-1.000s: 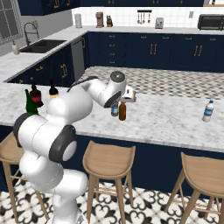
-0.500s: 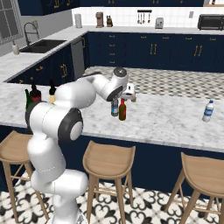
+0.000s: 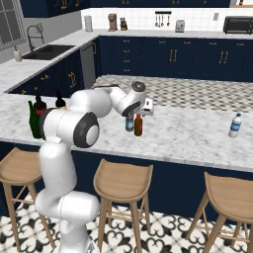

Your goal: Move the plastic bottles in the middle to the plastics group, and the glass bottles in the middle to the glass group.

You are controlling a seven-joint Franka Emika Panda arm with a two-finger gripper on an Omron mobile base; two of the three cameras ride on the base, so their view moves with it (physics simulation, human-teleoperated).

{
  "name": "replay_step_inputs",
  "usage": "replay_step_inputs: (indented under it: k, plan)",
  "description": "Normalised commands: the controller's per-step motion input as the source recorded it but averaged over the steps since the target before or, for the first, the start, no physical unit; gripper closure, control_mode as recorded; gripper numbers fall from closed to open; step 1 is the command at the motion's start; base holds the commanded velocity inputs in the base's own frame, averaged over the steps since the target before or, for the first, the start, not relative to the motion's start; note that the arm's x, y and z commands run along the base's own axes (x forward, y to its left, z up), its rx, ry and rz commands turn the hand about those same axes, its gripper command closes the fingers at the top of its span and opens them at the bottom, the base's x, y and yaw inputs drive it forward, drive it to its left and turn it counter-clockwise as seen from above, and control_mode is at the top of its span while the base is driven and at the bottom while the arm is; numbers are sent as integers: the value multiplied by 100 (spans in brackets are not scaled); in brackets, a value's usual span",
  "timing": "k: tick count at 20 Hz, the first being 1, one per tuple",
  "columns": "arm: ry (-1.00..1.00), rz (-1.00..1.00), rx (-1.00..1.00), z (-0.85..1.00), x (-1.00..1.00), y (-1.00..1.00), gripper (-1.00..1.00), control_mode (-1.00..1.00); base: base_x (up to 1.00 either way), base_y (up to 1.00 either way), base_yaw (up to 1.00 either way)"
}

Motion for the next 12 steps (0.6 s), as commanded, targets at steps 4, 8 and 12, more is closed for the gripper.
replay_step_inputs:
  k: [4, 8, 12]
  plan:
    - [0, 1, 0, -16, 42, -6, -100, -100, 0, 0, 0]
    - [0, 1, 0, 0, 41, -19, -100, -100, 0, 0, 0]
    - [0, 2, 0, -3, 25, -6, -100, -100, 0, 0, 0]
